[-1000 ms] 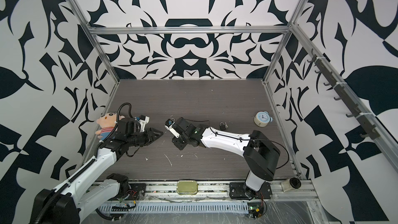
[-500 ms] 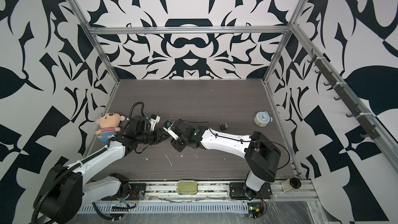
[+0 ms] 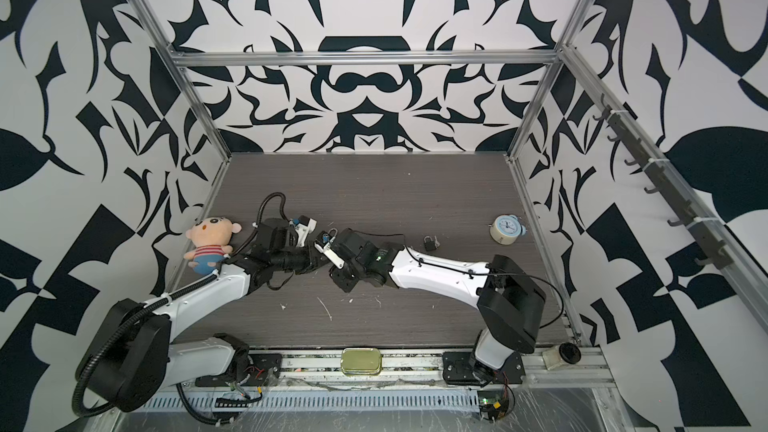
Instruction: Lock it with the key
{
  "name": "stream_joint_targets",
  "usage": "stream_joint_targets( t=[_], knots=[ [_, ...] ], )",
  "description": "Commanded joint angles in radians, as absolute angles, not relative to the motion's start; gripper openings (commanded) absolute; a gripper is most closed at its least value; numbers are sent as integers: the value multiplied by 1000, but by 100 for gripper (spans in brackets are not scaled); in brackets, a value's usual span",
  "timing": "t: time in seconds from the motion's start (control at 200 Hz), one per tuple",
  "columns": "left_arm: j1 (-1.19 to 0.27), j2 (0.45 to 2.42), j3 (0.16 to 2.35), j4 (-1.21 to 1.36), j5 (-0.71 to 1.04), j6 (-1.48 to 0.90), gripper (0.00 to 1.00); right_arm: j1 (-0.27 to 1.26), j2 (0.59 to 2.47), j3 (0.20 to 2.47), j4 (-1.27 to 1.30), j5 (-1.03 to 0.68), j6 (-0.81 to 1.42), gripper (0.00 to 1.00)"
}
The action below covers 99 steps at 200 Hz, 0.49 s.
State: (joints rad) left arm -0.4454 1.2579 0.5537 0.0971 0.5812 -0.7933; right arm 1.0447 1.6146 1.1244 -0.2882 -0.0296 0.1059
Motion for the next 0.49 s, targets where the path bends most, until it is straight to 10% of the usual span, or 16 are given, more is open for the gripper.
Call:
stream_joint_targets(
  t=[0.0,0.245,0.37,0.49],
  knots=[
    [-452,1267,580,123,598,-795,16,1052,1574,1144,-274,-19,115,0],
    [-454,1301,574,131,596,-810,0,1052,1574,1143,-261,-3,121,0],
    [-454,1282,559,157,579,-842,0,1052,1552,1107,-205,-36,150,41],
    [-454,1218,563,160,559,-870,0,1045,1497,1048,-139,-79,191,49]
  ],
)
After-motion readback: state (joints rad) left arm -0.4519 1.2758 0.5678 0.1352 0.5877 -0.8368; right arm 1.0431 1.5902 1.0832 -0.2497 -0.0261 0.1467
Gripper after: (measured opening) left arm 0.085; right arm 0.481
